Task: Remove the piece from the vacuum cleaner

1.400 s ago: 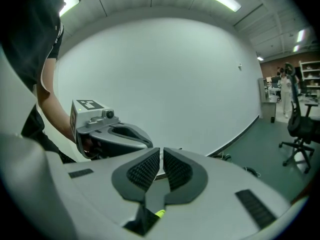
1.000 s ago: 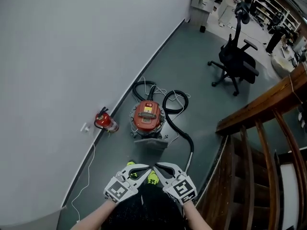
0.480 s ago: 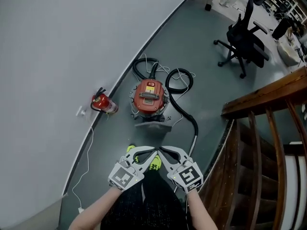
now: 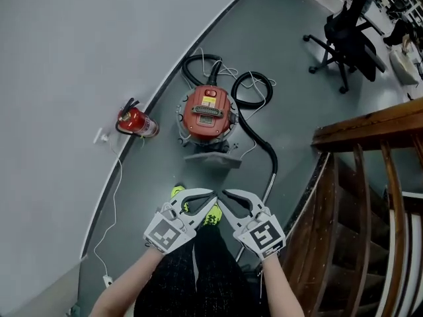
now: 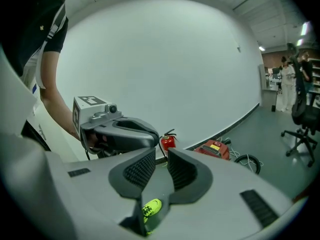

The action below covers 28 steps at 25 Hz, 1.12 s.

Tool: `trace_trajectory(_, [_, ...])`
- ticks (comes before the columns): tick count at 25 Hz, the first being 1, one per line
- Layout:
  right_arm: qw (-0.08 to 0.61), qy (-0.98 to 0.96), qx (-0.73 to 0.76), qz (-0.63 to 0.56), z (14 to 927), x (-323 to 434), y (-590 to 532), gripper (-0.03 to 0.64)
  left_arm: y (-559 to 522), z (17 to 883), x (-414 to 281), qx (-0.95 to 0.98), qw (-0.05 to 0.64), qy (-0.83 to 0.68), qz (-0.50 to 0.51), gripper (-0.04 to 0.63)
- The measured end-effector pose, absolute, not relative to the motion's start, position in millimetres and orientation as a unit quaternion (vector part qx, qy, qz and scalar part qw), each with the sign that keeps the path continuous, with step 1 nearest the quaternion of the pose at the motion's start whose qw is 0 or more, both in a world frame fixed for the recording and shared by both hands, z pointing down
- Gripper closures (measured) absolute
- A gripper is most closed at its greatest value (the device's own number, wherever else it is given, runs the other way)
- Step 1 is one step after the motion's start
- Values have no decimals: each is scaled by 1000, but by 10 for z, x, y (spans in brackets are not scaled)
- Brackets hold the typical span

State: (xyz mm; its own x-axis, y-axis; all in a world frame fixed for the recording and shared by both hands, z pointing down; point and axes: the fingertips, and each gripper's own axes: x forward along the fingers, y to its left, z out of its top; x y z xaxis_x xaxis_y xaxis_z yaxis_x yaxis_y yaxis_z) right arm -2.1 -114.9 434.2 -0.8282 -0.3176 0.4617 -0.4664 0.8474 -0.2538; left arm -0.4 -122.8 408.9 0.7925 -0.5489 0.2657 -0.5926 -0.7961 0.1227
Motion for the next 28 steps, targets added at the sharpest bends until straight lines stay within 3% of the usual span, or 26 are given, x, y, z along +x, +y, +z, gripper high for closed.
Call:
trace_trajectory(7, [233, -938, 195, 164, 4845, -77, -1236, 545, -1292, 4640, -55, 937, 142, -298, 112, 586])
trace_trajectory(20, [241, -932, 204, 177, 5583, -163, -1424, 537, -1529, 5420, -155, 946, 93, -270, 153, 561])
trace_trajectory(28, [255, -923, 219, 186, 5991, -108, -1484, 528, -1584, 5885, -110, 941, 116, -263, 178, 545])
